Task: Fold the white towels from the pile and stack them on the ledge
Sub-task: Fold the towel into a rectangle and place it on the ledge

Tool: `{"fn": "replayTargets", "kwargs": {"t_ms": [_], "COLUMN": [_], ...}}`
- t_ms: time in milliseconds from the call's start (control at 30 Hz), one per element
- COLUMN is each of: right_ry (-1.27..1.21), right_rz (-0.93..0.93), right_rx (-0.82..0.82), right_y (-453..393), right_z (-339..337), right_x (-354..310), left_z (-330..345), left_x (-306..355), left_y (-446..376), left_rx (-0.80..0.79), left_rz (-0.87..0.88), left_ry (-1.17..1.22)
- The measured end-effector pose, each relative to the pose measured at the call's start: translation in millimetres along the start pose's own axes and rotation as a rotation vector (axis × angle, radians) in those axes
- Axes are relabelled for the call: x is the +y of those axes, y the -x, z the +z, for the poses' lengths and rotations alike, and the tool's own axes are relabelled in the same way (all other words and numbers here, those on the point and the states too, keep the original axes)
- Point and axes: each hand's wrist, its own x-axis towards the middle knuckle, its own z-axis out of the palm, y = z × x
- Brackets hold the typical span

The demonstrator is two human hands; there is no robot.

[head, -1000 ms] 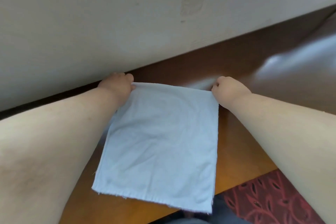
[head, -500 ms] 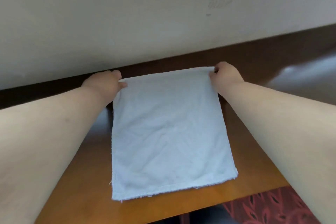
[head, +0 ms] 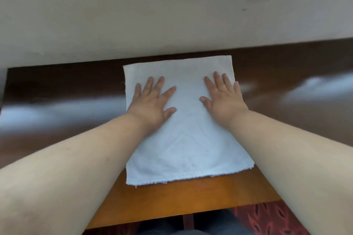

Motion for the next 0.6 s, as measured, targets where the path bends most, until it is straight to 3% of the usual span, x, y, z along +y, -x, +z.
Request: {"fn": "replayTargets", "kwargs": {"t_ms": [233, 300, 400, 600], "right_ry": [0.060, 0.047, 0.041, 0.018], "right_rz": [0.157, 0.120, 0.029, 0.071], "right_rx": [-0.067, -0.087, -0.108, -0.161], "right_y": [10.3, 33.8, 87.0, 169.6], "right_z": [-3.0, 2.4, 21.6, 47.6], "right_x": [-3.4, -11.1, -8.2, 19.3], "left_z": [2.4, 5.9, 22.5, 62.6], "left_x": [-19.2, -14.1, -4.2, 6.1], "left_y": [4.7, 19.7, 56.3, 145.3], "left_rx": [-0.019, -0.047, -0.077, -0.126], "left_rz": [-0.177, -0.201, -0.161, -0.122], "left_ry": [-0.031, -0.015, -0.042, -0.066]}}
